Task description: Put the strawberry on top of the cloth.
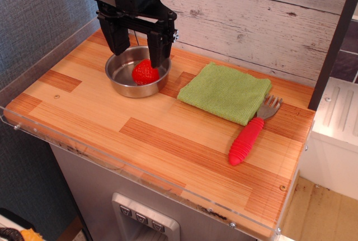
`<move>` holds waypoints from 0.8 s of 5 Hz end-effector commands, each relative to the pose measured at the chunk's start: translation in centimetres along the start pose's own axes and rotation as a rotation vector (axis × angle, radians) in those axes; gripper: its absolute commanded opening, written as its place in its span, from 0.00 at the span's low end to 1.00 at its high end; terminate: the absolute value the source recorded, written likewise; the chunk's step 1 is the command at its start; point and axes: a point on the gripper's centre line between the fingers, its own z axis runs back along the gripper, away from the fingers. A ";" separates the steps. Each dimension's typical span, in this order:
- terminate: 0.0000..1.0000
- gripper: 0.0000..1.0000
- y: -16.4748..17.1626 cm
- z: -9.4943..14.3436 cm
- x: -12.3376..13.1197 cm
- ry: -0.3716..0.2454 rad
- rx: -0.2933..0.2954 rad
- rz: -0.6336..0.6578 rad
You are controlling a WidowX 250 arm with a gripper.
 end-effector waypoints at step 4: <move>0.00 1.00 4.6 -4.1 4.7 0.063 0.073 0.091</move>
